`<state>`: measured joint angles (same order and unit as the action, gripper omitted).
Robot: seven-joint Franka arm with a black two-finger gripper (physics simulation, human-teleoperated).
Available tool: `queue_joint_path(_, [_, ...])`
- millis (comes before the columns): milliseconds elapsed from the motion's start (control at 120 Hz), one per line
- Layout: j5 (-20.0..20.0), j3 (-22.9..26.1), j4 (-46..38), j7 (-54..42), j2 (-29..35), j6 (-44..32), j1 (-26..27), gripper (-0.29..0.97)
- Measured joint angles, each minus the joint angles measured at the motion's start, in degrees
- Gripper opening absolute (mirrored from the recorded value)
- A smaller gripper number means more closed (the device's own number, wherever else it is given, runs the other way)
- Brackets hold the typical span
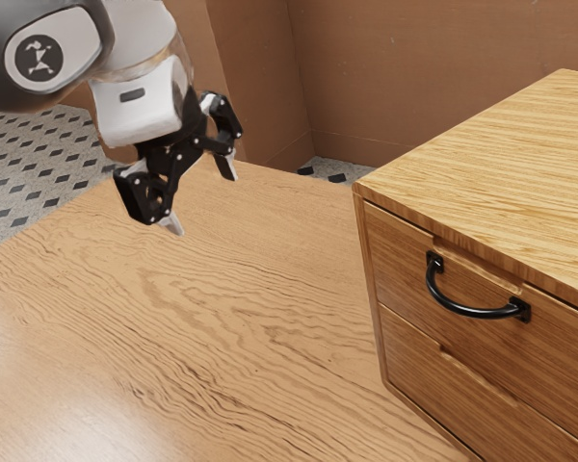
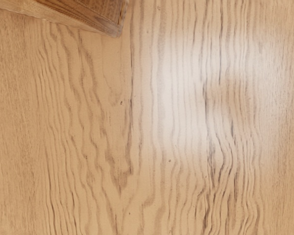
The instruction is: Pull the drawer handle with one arm to open the drawer
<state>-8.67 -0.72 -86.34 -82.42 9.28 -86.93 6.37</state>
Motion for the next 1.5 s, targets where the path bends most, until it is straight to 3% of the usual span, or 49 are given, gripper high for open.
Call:
queue_joint_path(200, [-0.03,-0.22,-3.11,-6.3,1.98,-3.5,8.14,0.68])
queue_joint_path(308, [-0.07,-0.34,-9.48,-8.93,7.31,-6.16,10.52,0.68])
queue_joint_path(467, [-0.17,-0.3,-15.66,-11.98,10.33,-11.81,15.67,0.68])
queue_joint_path(642, [-0.38,0.04,-20.31,-14.35,11.21,-18.94,18.54,0.68])
queue_joint_path(733, [-2.38,0.45,-21.66,-14.96,11.21,-22.84,20.75,0.68])
queue_joint_path(1158, [-6.5,0.63,-26.18,-16.47,8.77,-39.38,23.08,0.68])
queue_joint_path(1500, [-6.97,0.44,-27.9,-16.98,6.78,-44.0,22.62,0.68])
